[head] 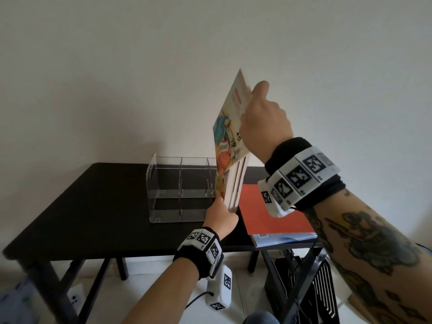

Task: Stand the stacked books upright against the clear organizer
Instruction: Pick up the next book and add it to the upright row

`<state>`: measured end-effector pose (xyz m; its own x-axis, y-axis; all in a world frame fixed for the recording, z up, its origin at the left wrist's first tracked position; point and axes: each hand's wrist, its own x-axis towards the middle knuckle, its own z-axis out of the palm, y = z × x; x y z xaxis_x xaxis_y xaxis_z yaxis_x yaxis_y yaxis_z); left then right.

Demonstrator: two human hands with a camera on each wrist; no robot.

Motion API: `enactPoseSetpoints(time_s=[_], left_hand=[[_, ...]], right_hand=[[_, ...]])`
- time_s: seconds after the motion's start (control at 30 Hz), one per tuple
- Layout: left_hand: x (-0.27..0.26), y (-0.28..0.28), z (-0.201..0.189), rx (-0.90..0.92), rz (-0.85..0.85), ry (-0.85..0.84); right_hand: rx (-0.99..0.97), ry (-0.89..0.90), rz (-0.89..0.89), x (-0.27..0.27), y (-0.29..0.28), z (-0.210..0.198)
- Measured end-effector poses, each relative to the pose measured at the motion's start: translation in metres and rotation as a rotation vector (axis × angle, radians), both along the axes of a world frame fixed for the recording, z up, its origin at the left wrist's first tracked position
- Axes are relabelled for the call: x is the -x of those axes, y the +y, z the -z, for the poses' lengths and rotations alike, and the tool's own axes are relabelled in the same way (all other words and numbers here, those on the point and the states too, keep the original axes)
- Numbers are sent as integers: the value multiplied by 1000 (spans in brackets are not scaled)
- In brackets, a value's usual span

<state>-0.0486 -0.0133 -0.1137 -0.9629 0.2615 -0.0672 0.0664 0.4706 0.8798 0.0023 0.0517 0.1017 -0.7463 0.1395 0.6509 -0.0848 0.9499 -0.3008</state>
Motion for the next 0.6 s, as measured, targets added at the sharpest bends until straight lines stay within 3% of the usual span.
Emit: enactPoseSetpoints(time_s=[0.27,0.5,0.6], left_hand=[[-18,1,-9,-129,-49,-61],[-7,15,13,-227,-96,35],[-21,7,-7,-243,-61,44]], right_hand=[[-127,-199,62,22,-18,19],[-166,-278,110,42,-20,45],[-224,-272,173,47,-19,55]])
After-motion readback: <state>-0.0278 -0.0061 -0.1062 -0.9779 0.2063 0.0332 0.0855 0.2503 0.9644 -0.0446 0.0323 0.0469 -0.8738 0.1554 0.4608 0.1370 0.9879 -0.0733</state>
